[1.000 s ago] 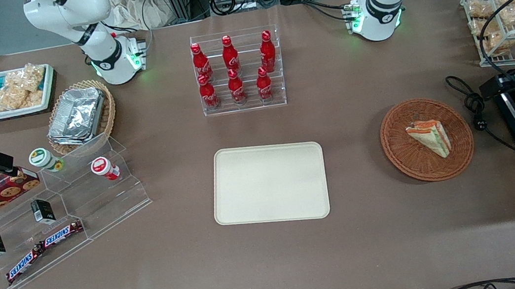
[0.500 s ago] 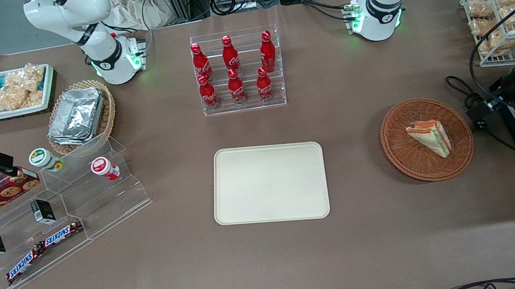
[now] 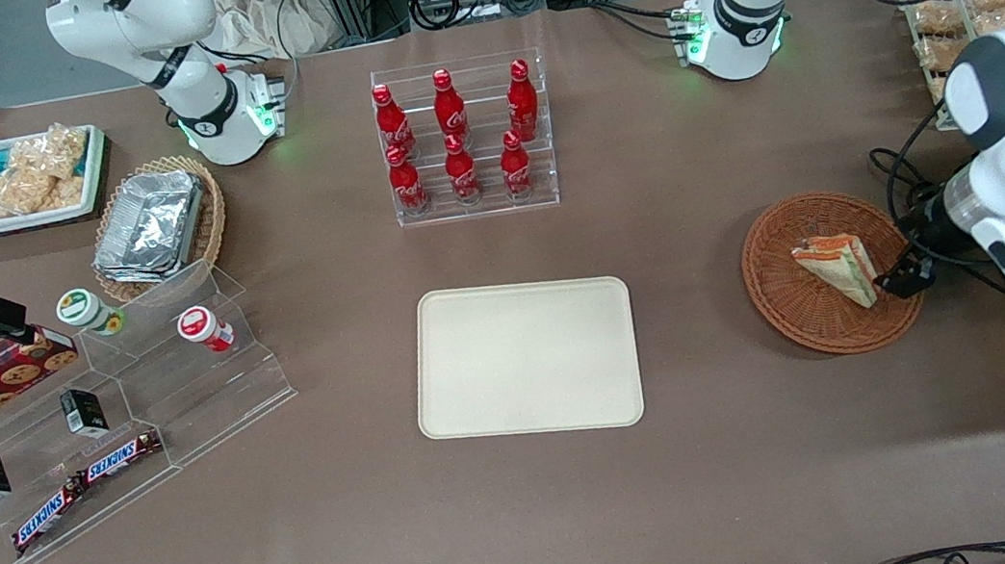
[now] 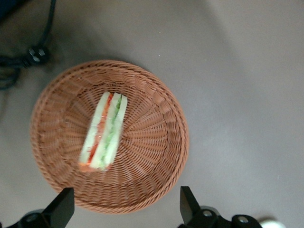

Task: Place sandwich from basket to tray
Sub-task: 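Move the left gripper over the wrapped sandwich in the wicker basket, then lower the left gripper and close it on the wrapped sandwich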

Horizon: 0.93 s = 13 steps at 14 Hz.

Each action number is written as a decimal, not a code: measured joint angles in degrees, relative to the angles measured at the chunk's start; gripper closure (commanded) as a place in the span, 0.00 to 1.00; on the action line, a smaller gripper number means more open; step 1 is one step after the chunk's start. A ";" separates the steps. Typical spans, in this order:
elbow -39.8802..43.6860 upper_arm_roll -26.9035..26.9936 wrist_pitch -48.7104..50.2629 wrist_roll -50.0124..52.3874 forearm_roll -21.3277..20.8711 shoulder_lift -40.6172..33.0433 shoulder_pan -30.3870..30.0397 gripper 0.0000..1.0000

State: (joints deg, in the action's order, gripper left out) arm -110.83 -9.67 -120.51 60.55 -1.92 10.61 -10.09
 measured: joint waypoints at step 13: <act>-12.59 0.23 -8.56 4.15 -5.89 2.95 -0.03 0.00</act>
State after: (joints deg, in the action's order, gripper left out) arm -123.42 -9.44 -129.07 64.69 -7.81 13.56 -10.12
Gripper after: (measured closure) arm 0.000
